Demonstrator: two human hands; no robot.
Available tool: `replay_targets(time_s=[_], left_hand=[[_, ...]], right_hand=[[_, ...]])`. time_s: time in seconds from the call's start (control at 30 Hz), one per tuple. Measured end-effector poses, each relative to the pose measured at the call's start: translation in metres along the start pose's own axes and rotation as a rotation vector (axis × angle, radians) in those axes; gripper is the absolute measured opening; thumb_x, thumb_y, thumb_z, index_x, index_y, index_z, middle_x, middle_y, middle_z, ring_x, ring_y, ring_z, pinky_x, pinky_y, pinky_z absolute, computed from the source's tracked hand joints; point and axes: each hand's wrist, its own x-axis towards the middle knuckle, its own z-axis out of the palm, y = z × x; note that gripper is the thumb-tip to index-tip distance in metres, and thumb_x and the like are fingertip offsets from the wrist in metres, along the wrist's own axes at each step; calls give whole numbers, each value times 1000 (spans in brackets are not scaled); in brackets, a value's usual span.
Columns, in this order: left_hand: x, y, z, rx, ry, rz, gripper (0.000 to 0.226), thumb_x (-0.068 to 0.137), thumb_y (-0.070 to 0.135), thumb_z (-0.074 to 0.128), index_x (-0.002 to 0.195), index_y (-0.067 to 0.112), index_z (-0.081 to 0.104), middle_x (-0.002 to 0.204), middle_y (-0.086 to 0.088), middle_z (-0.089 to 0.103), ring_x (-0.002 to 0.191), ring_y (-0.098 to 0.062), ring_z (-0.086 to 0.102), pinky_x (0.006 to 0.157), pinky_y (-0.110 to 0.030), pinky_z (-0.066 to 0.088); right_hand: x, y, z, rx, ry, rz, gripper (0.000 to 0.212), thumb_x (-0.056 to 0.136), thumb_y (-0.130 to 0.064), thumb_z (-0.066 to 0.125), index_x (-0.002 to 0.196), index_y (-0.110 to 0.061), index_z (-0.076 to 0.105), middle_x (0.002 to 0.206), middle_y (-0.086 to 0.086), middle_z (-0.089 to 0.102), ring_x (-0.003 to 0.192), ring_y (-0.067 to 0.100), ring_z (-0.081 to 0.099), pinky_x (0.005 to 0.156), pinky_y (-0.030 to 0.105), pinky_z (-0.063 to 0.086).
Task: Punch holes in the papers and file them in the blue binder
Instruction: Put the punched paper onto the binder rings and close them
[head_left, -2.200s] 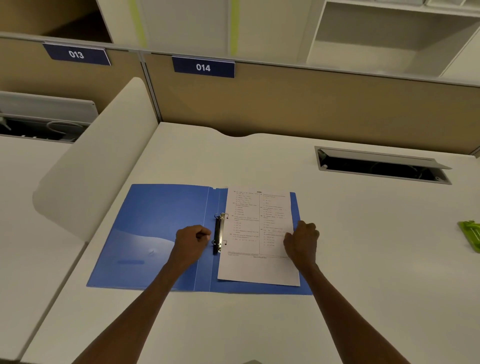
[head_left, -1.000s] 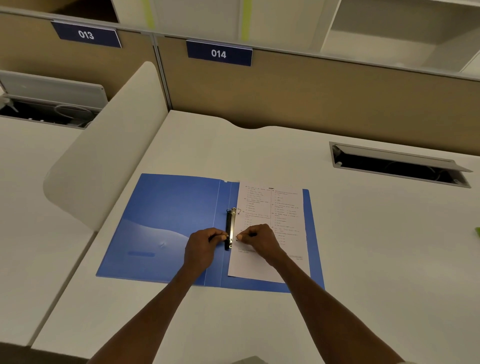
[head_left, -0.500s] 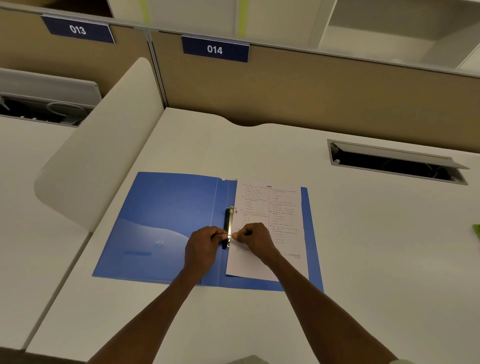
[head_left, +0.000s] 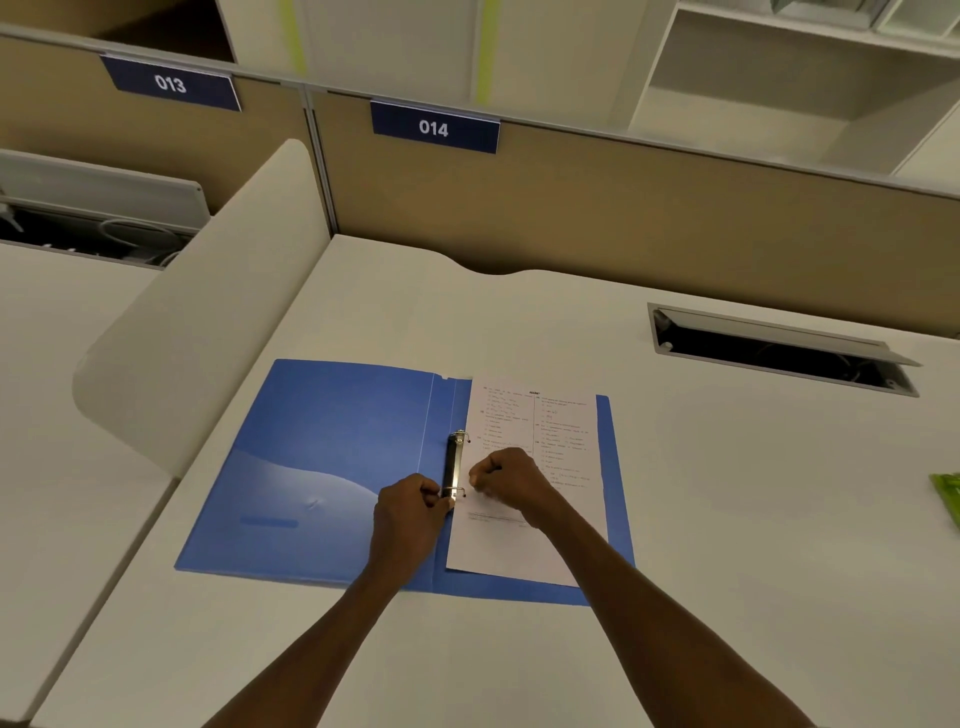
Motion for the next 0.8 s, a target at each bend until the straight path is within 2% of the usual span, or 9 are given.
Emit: replay_targets(time_s=[0.13,0.23,0.37,0.47,0.6,0.73,0.8], left_hand=[[2,3,1,-4,5,-55,21,83,24,73,86,4,68,82,-11,70,65,-9,54,56,-8,36],[5,3,3,8,-27,-81,22,85,25,70,89,3,69,86,-11,71,67,-10,54,58,-9,36],[9,2,5,30,-70,-99,25,86,28,68,95,5,71,92,-10,72,73,-9,56,67,-15,42],[10,1,5,37,-80,-95,23,84,27,70,93,5,72,91,-9,73,69,-7,55,58,-8,36],[11,0,6,46,-84,-122,24,83,29,70,93,7,72,91,-8,73,66,-7,52,55,-8,32],[11,1,6,43,-84,-131,24,83,29,70,93,7,71,91,-7,73,67,-7,53,55,-7,32],[9,2,6,30,-70,-138,23,83,30,70,92,8,70,90,-6,72,66,-8,53,55,-7,33]], right_hand=[[11,-21,-2,-199,150,-127,17,86,-2,58,95,-6,72,103,8,71,94,17,65,75,21,47],[20,-32,-3,-296,201,-210,29,84,6,51,104,-8,68,106,11,67,93,20,62,76,26,49],[33,-37,-2,-488,108,-255,48,84,6,54,127,-16,57,119,18,51,106,29,54,81,28,45],[42,-36,2,-625,30,-234,53,88,1,53,136,-21,50,125,20,43,115,34,44,88,33,43],[47,-36,10,-745,-67,-221,51,91,-3,49,138,-21,48,132,17,42,118,34,38,86,33,39],[50,-37,14,-719,-79,-202,49,89,-1,49,135,-17,50,129,20,40,118,34,36,81,32,36],[51,-40,14,-667,-78,-209,45,88,1,48,131,-15,52,125,18,44,118,34,36,88,34,34]])
